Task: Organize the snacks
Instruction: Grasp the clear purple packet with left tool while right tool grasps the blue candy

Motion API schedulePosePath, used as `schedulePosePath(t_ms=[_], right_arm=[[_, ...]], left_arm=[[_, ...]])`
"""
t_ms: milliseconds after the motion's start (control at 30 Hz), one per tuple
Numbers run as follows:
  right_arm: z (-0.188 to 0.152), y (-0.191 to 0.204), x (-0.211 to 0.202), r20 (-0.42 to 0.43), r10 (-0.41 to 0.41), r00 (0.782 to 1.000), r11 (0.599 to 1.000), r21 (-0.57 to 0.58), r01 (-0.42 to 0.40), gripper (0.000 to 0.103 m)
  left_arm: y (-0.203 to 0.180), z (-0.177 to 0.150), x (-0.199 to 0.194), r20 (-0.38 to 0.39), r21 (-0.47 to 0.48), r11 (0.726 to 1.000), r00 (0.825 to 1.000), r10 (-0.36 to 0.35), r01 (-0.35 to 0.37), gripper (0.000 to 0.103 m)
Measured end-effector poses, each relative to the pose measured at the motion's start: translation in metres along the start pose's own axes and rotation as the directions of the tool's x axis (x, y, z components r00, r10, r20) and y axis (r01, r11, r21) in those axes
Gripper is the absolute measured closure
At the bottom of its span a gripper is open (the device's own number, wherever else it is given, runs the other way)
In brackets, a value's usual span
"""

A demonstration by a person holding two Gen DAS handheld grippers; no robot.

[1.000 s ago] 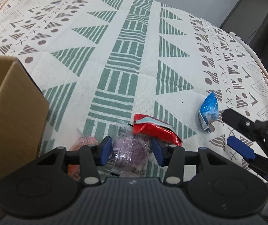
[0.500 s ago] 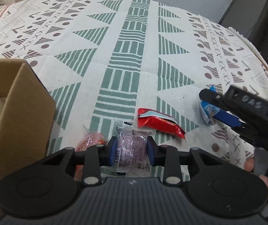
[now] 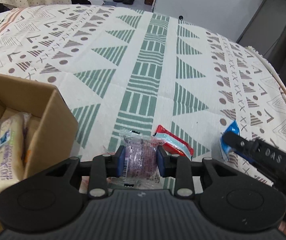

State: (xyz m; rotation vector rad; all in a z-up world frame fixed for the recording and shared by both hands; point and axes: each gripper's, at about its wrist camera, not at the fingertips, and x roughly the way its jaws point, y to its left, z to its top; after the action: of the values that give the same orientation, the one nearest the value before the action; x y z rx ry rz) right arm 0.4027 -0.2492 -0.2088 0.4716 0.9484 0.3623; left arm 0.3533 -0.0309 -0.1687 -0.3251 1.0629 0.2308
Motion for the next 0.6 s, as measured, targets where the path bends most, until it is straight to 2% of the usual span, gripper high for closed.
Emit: schedulePosePath(t_ms=[333, 600], right_arm=[[0.001, 0.015, -0.028, 0.047, 0.036, 0.998, 0.999, -0.017, -0.036, 0.077], [-0.002, 0.047, -0.048, 0.085, 0.103, 0.991, 0.993, -0.063, -0.098, 0.077]], left_arm=[[0.002, 0.007, -0.038, 0.059, -0.013, 1.0, 0.998, 0.01, -0.009, 0.071], [0.02, 0.017, -0.083, 0.126, -0.046, 0.999, 0.992, 0.018, -0.013, 0.071]])
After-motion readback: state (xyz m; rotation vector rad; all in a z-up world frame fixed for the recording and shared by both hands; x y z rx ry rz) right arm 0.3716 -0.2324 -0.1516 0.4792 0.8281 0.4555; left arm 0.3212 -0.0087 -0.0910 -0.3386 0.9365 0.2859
